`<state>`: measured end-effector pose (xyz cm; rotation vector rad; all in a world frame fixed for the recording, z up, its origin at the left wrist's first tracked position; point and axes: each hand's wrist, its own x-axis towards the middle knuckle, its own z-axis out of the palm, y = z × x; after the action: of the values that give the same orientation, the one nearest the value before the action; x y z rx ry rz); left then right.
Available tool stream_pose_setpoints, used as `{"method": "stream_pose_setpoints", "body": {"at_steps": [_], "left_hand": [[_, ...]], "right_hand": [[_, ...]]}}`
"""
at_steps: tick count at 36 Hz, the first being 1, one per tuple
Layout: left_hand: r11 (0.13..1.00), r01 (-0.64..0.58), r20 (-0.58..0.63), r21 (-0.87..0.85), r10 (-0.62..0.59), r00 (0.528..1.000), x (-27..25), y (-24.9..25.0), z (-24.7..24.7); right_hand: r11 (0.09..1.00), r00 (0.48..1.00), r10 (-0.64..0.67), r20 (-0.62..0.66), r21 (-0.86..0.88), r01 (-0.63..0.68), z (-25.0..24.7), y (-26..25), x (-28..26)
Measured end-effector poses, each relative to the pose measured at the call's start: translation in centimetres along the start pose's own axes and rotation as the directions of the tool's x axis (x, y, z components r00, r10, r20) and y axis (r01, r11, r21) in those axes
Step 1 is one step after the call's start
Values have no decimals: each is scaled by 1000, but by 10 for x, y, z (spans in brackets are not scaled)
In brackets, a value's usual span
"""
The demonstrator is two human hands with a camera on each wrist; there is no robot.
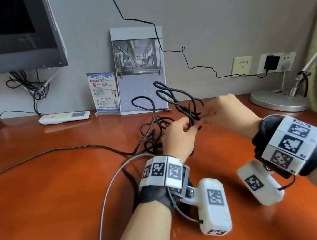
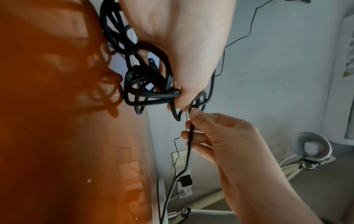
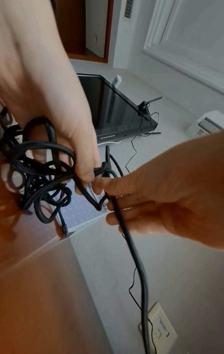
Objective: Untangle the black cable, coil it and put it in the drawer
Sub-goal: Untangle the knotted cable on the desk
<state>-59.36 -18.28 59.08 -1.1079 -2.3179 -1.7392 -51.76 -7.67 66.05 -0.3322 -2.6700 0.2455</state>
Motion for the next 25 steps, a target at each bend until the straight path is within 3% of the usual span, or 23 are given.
{"method": "stream_pose_setpoints", "body": {"at_steps": [2,6,10,15,17,20,23,25], "left_hand": [[1000,-6,-9,-4,6,1000,1,-4,0],[1000,-15,24,24,15,1000,-2,-4,0],[999,-17,28,37,16,999,-3,-3,-1],[996,-69,49,48,67,997,-4,-2,-3],[996,-80,51,32,78,996,-5,-2,-3],[997,-74,53,-11,75,996,-6,-1,-5],[997,-65,70,30,63,996,-6,1,-8],[998,-55,68,10,54,996,-4,-1,-8]], "right_hand": [[1000,999,11,-34,-13,-12,-2,-1,3],[996,999,-34,14,-81,35,-21,-16,8],[990,988,-127,-90,-76,120,-35,-42,22],[953,997,-50,56,-297,64,-29,-73,37],[969,996,-10,84,-245,30,-25,-80,42],[992,977,127,173,-3,-129,-28,-83,53],[927,943,202,265,258,-271,-40,-85,57],[899,921,213,325,304,-315,-47,-86,56]]}}
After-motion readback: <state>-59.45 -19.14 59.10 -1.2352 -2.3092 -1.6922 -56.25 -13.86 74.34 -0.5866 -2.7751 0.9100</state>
